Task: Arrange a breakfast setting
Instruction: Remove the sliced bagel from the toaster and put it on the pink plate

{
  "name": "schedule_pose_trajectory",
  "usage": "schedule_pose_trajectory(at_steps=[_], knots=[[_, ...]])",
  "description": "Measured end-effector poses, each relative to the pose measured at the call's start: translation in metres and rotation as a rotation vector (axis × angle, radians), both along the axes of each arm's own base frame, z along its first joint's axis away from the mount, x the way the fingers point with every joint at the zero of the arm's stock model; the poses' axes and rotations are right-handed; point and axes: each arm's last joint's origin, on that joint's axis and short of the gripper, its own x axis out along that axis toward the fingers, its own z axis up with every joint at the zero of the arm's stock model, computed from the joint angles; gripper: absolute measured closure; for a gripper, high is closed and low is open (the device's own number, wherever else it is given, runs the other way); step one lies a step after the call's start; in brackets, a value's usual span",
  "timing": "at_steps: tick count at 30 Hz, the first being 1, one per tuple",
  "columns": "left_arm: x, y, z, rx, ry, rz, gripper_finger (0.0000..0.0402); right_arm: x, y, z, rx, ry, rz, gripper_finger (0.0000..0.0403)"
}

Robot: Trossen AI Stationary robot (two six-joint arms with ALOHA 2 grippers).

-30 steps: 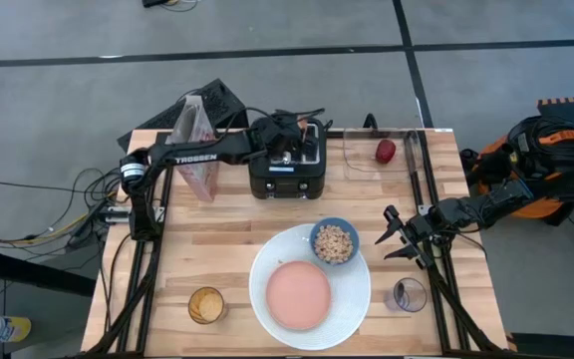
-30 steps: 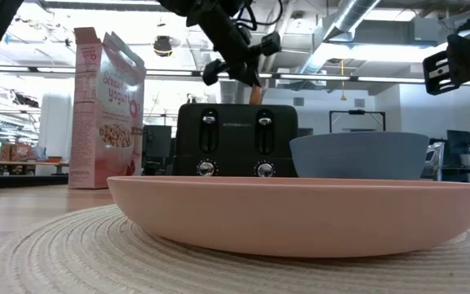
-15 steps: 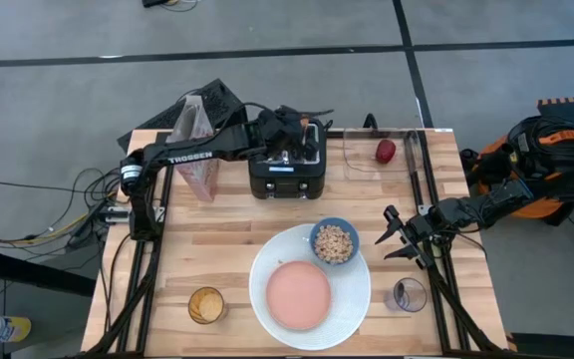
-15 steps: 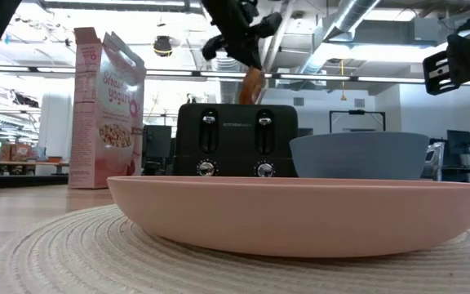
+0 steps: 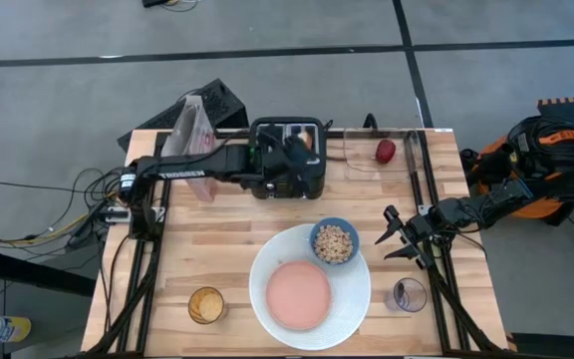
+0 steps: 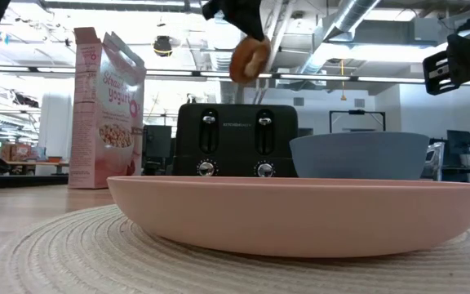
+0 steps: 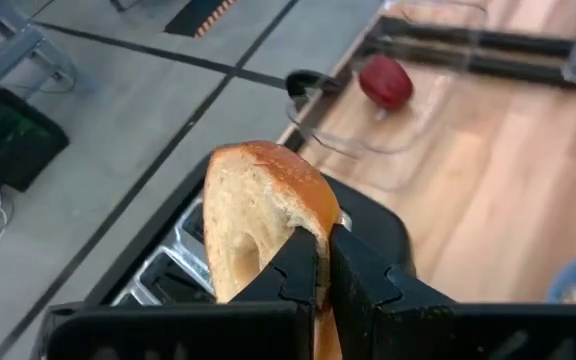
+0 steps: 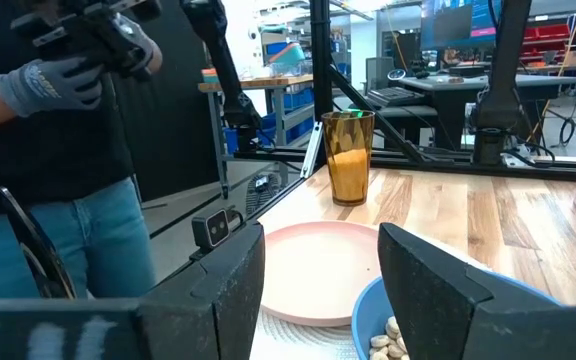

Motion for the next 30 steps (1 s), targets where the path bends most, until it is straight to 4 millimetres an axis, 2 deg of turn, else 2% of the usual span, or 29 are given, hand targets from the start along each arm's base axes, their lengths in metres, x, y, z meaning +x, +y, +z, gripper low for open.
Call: schedule_pose_trajectory(at_steps=[6,11,18,25,30], knots=[[-0.008,-0.044,-0.003,0.04,0.09,-0.051,0.04,0.0,0.0,0.0,0.0,0.0,0.0,0.0186],[-0.02,-0.089,-0.006,0.067,0.132,-0.098,0.04,0.0,0.0,0.0,0.0,0.0,0.0,0.0186],[-0.04,-0.153,-0.01,0.06,0.1,-0.172,0.04,0.0,0.0,0.0,0.0,0.0,0.0,0.0186],[-0.059,-0.209,-0.03,0.022,0.072,-0.252,0.04,0.0,0.0,0.0,0.0,0.0,0.0,0.0186],[-0.067,-0.239,-0.054,0.026,0.035,-0.304,0.0397,0.0,0.0,0.0,0.0,0.001,0.0,0.0186]])
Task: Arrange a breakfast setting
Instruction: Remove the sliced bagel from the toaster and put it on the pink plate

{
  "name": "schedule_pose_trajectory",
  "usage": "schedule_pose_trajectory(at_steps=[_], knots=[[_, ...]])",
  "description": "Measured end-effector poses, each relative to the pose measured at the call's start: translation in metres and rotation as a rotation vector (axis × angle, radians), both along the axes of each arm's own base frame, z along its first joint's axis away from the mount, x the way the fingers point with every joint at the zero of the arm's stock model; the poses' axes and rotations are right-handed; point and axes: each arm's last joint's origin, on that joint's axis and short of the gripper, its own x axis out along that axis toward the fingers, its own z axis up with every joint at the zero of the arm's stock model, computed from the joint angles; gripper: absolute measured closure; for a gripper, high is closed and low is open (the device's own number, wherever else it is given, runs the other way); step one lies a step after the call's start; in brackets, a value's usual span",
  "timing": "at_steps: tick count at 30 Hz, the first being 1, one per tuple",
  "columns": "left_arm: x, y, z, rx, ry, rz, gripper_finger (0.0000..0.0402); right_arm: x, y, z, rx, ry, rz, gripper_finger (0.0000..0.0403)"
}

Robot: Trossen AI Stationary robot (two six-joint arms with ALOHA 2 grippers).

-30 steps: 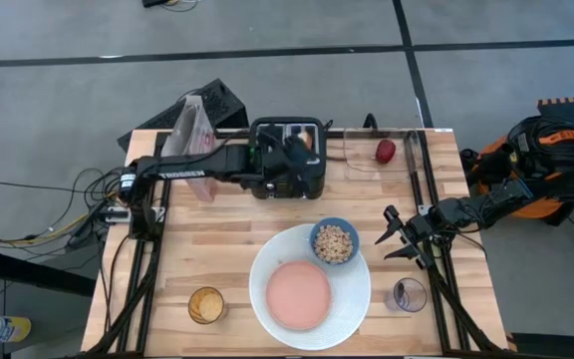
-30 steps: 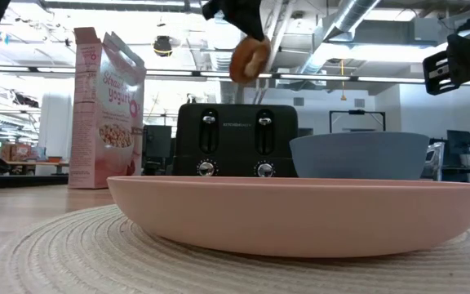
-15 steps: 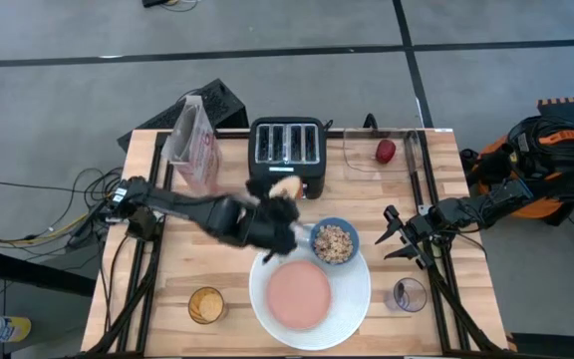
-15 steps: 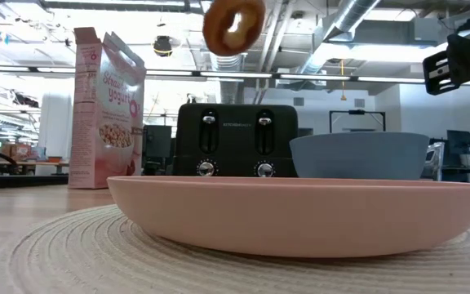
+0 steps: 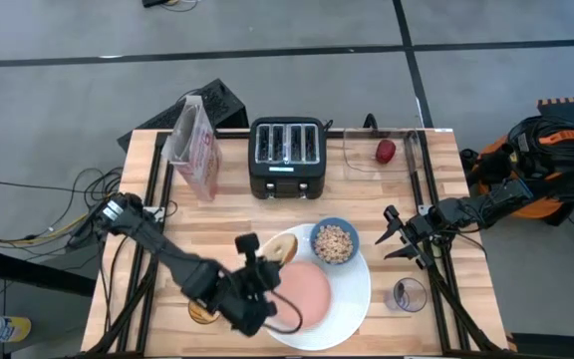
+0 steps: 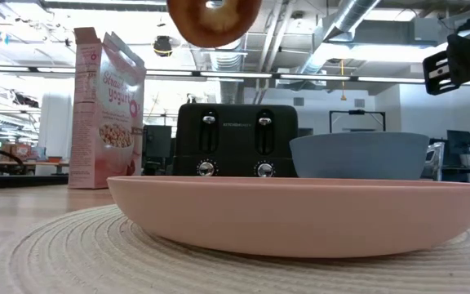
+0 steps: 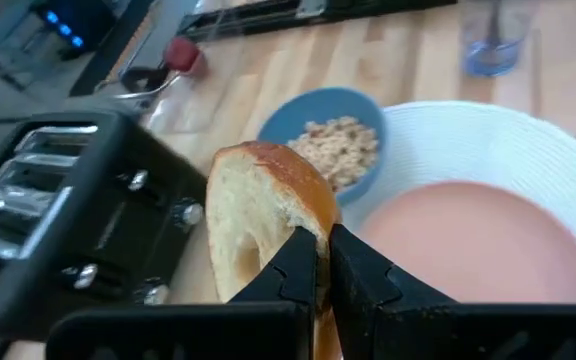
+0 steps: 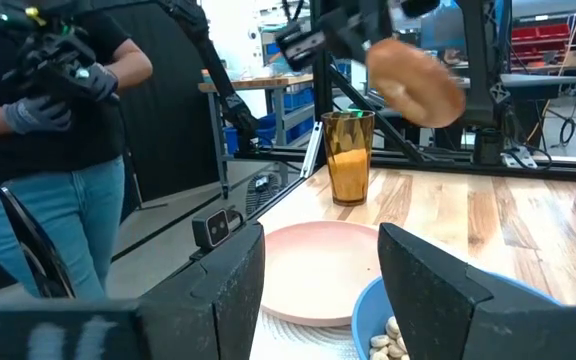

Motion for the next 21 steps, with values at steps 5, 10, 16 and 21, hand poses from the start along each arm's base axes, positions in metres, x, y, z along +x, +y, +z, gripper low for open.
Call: schedule_pose_trajectory(at_steps=[5,10,16,21], knots=[[-0.004,-0.012,-0.024,-0.011,0.007,-0.037,0.0397,0.0,0.0,0.0,0.0,0.0,0.0,0.0186],[-0.005,-0.019,-0.048,-0.032,-0.001,-0.072,0.0396,0.0,0.0,0.0,0.0,0.0,0.0,0.0186],[-0.004,-0.022,-0.083,-0.081,-0.015,-0.144,0.0396,0.0,0.0,0.0,0.0,0.0,0.0,0.0186],[-0.004,-0.021,-0.096,-0.109,-0.024,-0.166,0.0396,0.0,0.0,0.0,0.0,0.0,0.0,0.0186]])
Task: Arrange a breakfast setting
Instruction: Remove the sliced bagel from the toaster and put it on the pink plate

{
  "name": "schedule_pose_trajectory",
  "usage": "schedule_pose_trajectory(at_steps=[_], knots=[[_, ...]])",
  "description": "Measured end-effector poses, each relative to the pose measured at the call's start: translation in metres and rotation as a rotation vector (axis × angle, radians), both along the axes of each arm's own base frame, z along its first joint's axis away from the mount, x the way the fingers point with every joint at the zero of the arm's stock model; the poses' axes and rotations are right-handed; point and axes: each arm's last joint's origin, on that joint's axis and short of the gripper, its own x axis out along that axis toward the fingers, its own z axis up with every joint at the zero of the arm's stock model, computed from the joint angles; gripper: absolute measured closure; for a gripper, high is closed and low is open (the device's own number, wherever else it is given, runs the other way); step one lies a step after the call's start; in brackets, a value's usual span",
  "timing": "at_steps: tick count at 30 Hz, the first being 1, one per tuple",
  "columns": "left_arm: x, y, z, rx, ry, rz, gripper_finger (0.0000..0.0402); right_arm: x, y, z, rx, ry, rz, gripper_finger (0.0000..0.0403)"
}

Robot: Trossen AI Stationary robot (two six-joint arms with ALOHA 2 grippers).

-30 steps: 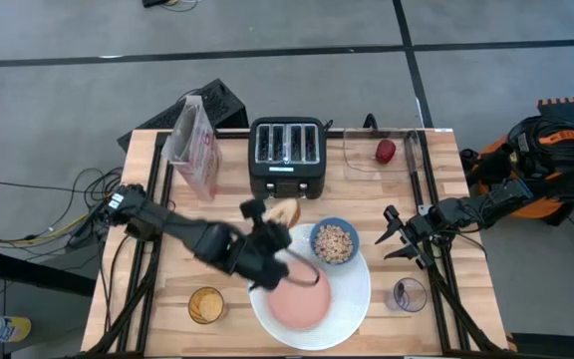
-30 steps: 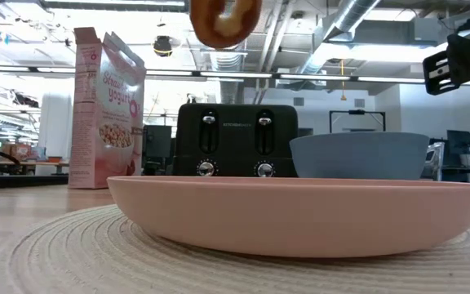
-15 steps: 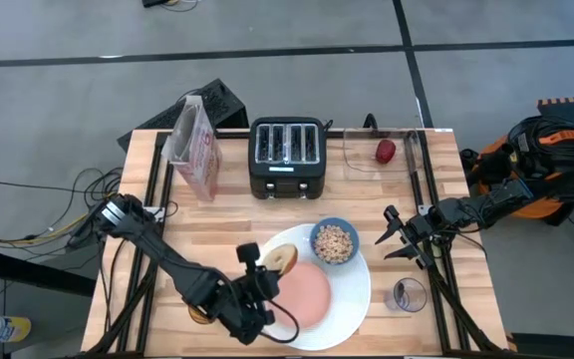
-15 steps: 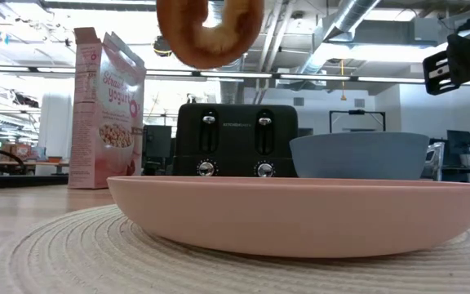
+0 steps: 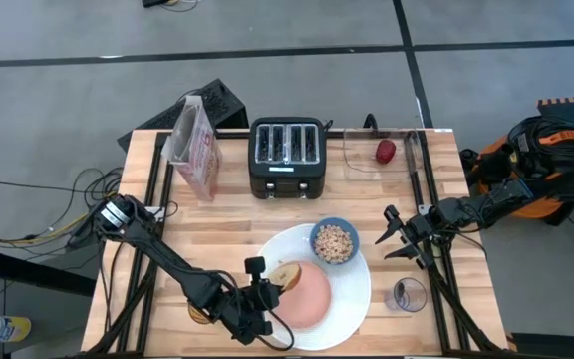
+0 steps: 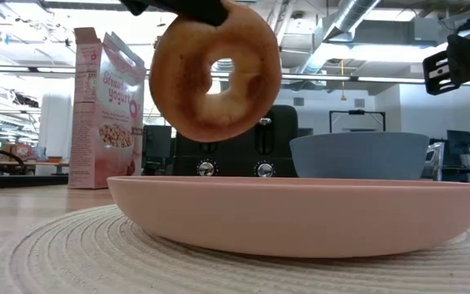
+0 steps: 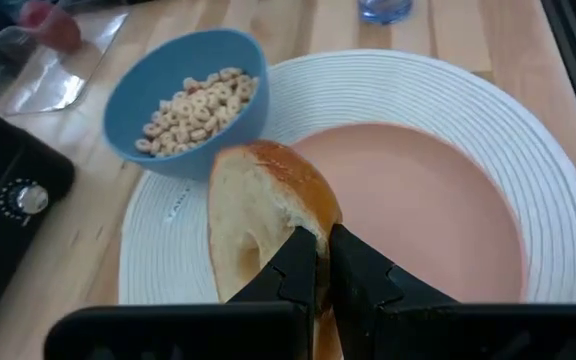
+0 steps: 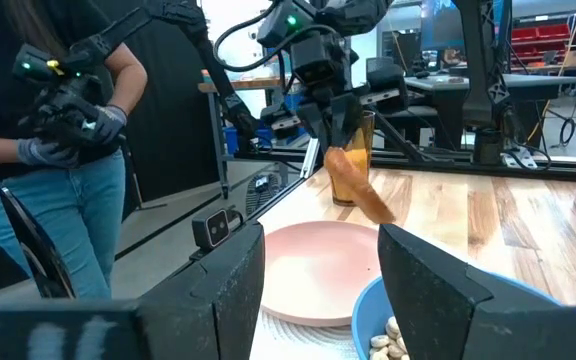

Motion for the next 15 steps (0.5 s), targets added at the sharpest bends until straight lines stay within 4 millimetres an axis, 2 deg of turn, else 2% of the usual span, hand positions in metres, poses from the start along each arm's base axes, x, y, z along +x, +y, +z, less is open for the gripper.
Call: schedule_pose_trajectory(at_steps=[8,15], knots=[[0.0,-0.001,-0.013,-0.019,-0.012,-0.053,0.0395,0.0,0.0,0.0,0.0,0.0,0.0,0.0186],[0.001,0.007,-0.024,-0.031,-0.004,-0.048,0.0395,0.0,0.0,0.0,0.0,0.0,0.0,0.0186]])
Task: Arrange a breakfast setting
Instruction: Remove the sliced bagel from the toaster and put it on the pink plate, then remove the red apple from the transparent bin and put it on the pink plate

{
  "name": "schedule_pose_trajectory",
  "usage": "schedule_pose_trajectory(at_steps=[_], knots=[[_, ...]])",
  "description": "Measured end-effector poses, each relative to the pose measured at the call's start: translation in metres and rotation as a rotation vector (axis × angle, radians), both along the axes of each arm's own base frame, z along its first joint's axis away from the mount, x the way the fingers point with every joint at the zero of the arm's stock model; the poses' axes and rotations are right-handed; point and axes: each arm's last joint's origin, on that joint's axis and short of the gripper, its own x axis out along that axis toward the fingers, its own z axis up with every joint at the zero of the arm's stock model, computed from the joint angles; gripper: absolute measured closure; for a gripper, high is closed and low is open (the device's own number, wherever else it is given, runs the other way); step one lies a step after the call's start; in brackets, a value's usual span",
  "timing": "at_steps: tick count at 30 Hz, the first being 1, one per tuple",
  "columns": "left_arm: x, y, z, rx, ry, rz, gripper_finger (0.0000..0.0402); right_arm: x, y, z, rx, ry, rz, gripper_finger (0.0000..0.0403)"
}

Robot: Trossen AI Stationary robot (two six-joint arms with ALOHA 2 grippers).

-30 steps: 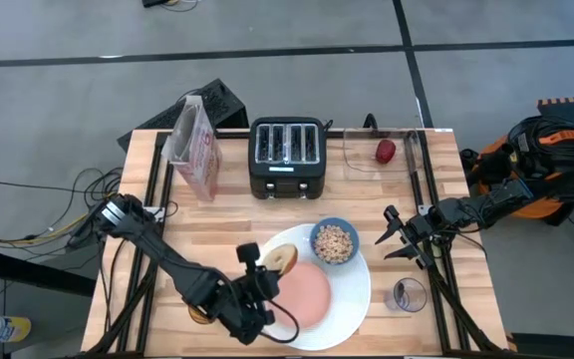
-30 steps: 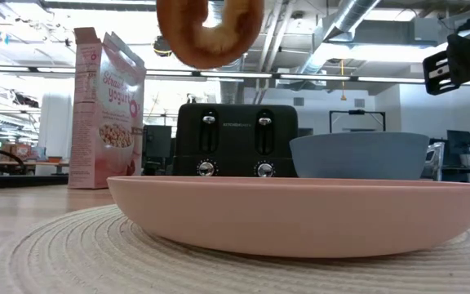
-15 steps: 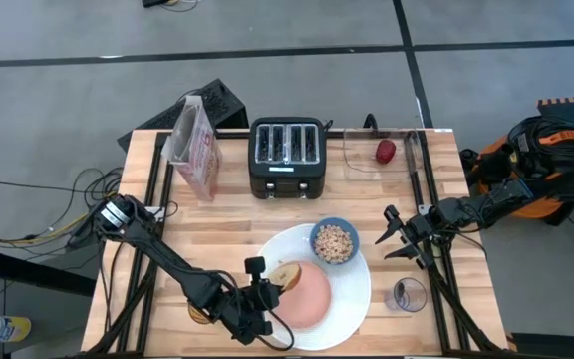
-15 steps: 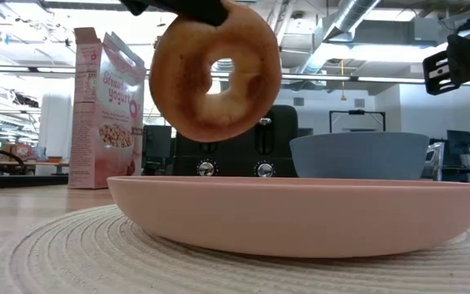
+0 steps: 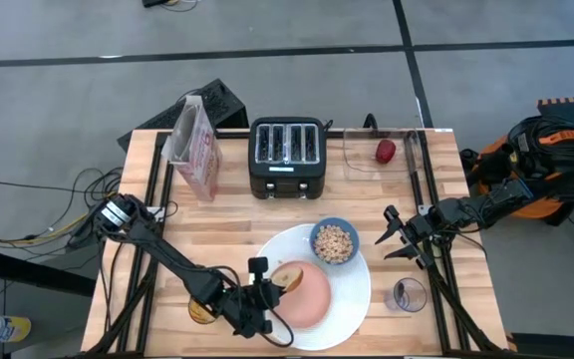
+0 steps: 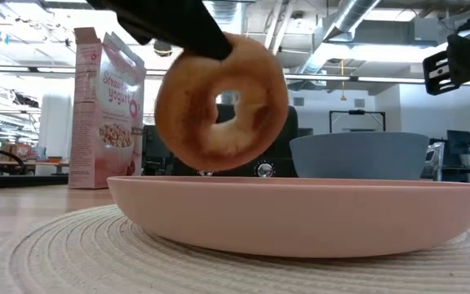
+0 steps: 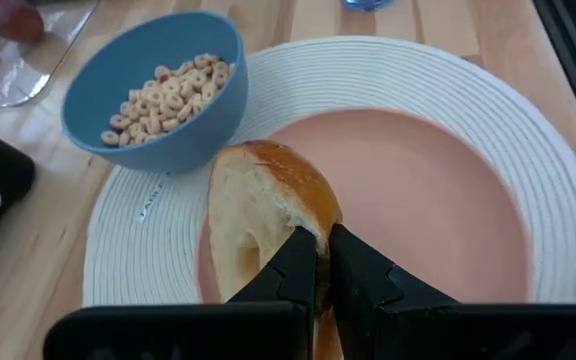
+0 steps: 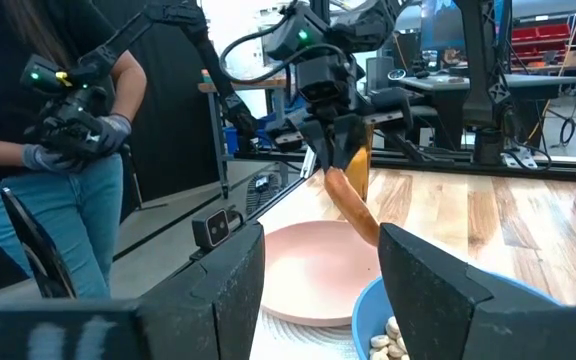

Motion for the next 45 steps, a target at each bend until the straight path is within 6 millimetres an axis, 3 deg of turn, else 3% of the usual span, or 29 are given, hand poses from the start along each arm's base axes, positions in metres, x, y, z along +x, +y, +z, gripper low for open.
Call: schedule_pose_trajectory(at_steps=[16,37,40,45], knots=[[0.009,0.005,-0.021,-0.043,0.054,-0.026,0.0383,0.0,0.0,0.0,0.0,-0.001,0.0,0.0186],[0.012,0.007,-0.021,-0.127,0.091,-0.073,0.0254,0.0,0.0,0.0,0.0,0.0,0.0,0.0186],[0.009,0.007,-0.009,-0.154,0.065,-0.067,0.024,0.0,0.0,0.0,0.0,0.0,0.0,0.0186],[-0.006,0.008,0.035,-0.149,-0.024,-0.145,0.0232,0.0,0.0,0.0,0.0,0.0,0.0,0.0186]])
